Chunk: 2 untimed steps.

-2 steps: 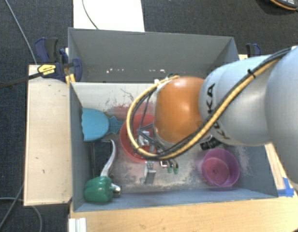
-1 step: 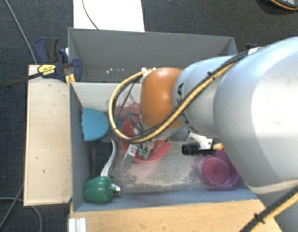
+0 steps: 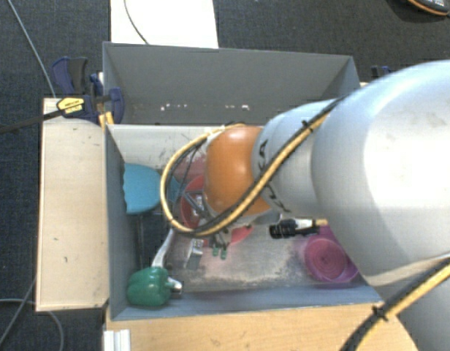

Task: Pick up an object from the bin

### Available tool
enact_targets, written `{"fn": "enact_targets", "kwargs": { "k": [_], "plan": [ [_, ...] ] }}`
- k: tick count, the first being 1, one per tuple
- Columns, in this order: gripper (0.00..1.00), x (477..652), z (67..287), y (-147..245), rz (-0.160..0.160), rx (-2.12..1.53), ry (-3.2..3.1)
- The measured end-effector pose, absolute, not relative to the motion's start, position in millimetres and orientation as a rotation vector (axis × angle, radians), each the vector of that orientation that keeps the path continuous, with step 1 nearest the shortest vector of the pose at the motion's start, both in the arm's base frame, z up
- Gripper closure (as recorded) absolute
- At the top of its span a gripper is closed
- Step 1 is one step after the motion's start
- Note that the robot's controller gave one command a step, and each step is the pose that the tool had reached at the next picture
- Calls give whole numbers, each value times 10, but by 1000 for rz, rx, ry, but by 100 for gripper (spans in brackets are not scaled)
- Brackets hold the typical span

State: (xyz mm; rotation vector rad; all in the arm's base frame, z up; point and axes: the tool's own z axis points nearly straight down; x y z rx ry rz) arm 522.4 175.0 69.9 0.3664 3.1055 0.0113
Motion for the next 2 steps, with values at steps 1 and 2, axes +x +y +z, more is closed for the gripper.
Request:
{"fn": "enact_targets", "kwargs": {
  "k": [1, 2],
  "plan": [
    [100, 5437, 736, 1616, 11, 841, 3021],
    [100, 5437, 738, 1616, 11, 840, 3021]
  ]
}}
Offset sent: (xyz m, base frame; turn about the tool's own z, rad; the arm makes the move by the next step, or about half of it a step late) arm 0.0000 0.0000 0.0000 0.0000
